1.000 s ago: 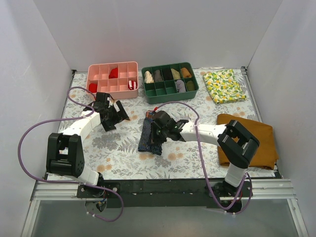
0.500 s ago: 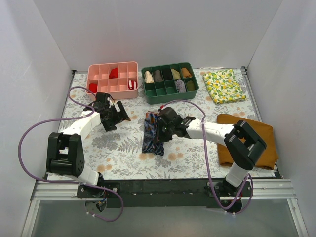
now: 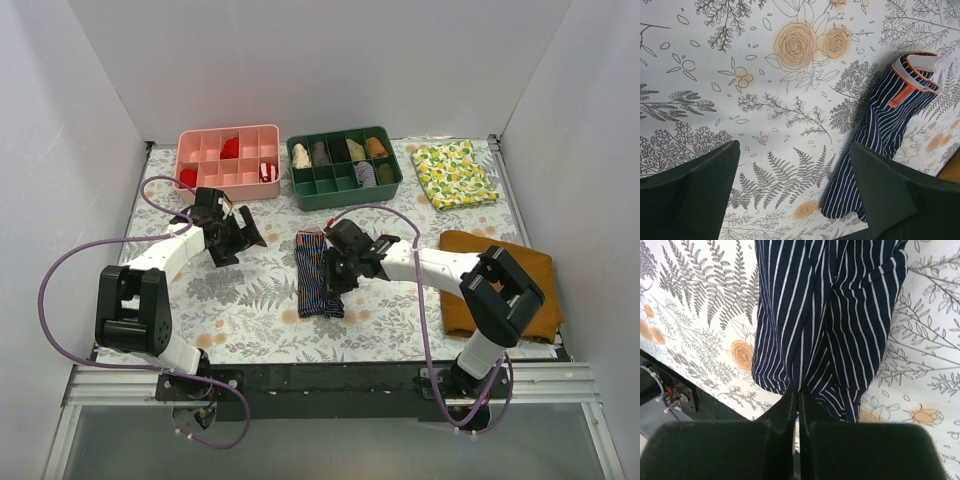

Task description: Roll the underwear

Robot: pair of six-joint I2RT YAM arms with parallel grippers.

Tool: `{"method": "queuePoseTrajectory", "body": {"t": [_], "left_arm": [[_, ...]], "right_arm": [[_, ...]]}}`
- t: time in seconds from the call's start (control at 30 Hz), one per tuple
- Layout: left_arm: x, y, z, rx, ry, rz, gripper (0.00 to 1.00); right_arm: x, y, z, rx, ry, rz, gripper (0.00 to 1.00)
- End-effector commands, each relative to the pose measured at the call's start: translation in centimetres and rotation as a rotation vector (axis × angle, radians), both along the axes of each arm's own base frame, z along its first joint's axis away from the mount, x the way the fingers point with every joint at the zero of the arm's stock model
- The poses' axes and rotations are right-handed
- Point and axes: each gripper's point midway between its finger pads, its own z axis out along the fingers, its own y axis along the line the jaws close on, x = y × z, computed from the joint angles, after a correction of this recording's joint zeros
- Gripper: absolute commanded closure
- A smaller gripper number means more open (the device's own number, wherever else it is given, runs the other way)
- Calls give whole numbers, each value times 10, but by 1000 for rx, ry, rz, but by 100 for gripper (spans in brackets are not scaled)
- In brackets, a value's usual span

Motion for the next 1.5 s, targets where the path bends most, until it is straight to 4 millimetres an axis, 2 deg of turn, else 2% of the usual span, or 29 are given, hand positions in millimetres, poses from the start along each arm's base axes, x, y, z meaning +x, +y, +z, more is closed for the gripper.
{"method": "queuePoseTrajectory", "body": {"t": [0.0,0.13,0.43,0.67,0.73,0.83,0.97,1.1,1.2,1.23,1.3,1.37,1.43,1.47], "left_arm": [[1,1,1,-7,-1,-13,10],[2,-1,0,-8,-1,-21,9],[2,0,-3,-3,15,-30,10],[0,-2,-9,-10,32,-44,10],[0,-2,-9,-8,33,-44,10],[1,-2,-10,-8,36,-46,10],[1,-2,-10,-6,38,-49,11],[1,-2,-9,-8,31,-47,11],[1,-2,-7,-10,26,-49,11],[0,-2,-8,-9,27,-52,11],[-1,-2,-9,-9,30,-50,11],[0,-3,-8,-13,29,-54,11],[1,-4,-7,-15,26,-55,11],[1,-4,-7,-17,27,-54,11]], "right_arm": [[2,-2,30,33,-32,23,99],[4,-13,27,-9,-36,27,99],[11,-30,38,-104,-69,54,99],[0,-46,12,-180,-11,88,99],[-4,-56,3,-218,2,77,99],[-3,-60,-2,-217,-11,52,99],[-8,-72,-19,-262,22,50,99],[-6,-80,-33,-311,14,39,99],[-5,-85,-38,-329,1,37,99],[-3,-85,-38,-333,-10,37,90],[-1,-84,-34,-314,-37,42,81],[3,-80,-19,-271,-88,40,68],[7,-78,-10,-252,-123,30,68],[9,-78,-5,-243,-136,23,61]]}}
